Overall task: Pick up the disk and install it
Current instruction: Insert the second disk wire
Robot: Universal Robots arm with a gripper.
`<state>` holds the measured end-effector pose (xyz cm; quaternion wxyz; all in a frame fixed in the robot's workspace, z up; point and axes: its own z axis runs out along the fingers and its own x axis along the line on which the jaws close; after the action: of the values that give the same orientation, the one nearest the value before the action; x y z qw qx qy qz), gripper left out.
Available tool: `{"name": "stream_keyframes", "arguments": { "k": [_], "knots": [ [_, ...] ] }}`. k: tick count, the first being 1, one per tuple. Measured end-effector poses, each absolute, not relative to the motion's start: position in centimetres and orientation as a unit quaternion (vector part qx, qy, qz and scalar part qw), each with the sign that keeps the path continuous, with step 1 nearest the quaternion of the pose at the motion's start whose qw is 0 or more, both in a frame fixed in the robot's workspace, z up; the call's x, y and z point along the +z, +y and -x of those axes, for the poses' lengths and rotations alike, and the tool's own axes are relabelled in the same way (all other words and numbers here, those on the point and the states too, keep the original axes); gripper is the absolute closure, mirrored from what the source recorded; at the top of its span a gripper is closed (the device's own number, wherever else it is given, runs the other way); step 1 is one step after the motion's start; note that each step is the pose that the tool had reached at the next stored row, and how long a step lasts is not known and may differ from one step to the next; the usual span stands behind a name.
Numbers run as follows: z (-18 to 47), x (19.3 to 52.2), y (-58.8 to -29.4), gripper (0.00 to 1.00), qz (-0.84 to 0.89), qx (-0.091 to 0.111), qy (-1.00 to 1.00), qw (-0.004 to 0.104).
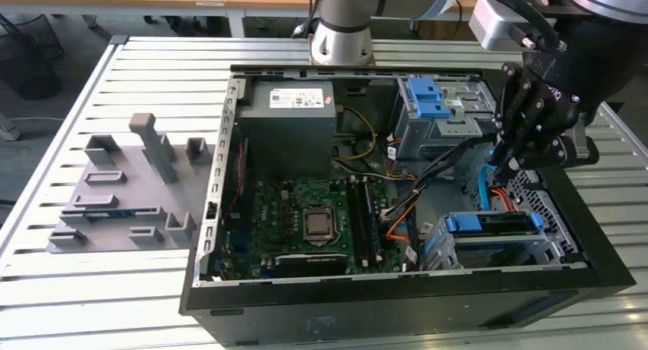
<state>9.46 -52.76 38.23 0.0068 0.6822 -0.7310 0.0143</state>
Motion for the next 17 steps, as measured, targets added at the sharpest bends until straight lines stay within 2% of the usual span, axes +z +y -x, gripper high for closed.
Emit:
{"name": "stream_keyframes", "arguments": {
  "k": [13, 14, 15, 17],
  "knots": [
    [-9.46, 37.36, -52.69, 0.75, -0.682, 0.022, -0.731, 0.014],
    [-9.46, 37.3, -52.7, 0.76, -0.682, 0.023, -0.731, 0.015],
    [-9.47, 37.24, -52.7, 0.83, -0.682, 0.023, -0.731, 0.015],
    [-9.48, 37.19, -52.7, 0.84, -0.682, 0.023, -0.731, 0.015]
  ]
}}
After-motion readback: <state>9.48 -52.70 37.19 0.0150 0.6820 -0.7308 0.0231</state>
